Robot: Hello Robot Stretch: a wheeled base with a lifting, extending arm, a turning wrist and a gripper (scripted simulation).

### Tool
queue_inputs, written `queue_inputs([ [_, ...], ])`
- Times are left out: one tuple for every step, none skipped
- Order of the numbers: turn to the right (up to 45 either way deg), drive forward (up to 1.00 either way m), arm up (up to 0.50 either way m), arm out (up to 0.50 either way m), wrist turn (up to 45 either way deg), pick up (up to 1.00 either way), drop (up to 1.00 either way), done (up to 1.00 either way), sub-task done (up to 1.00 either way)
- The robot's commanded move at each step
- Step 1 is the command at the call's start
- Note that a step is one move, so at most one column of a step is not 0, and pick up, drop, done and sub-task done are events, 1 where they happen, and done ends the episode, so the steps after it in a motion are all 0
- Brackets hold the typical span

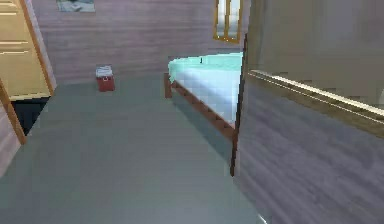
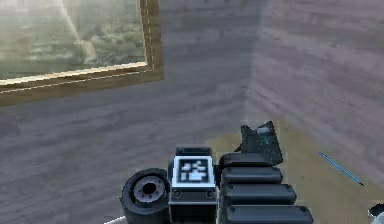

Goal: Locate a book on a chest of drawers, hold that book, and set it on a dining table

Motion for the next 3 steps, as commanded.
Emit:
queue_inputs([
  [-21.0,0.0,0.0,0.0,0.0,0.0,0.0,0.0,0.0],
  [0.0,0.15,0.0,0.0,0.0,0.0,0.0,0.0,0.0],
  [3.0,0.0,0.0,0.0,0.0,0.0,0.0,0.0,0.0],
])
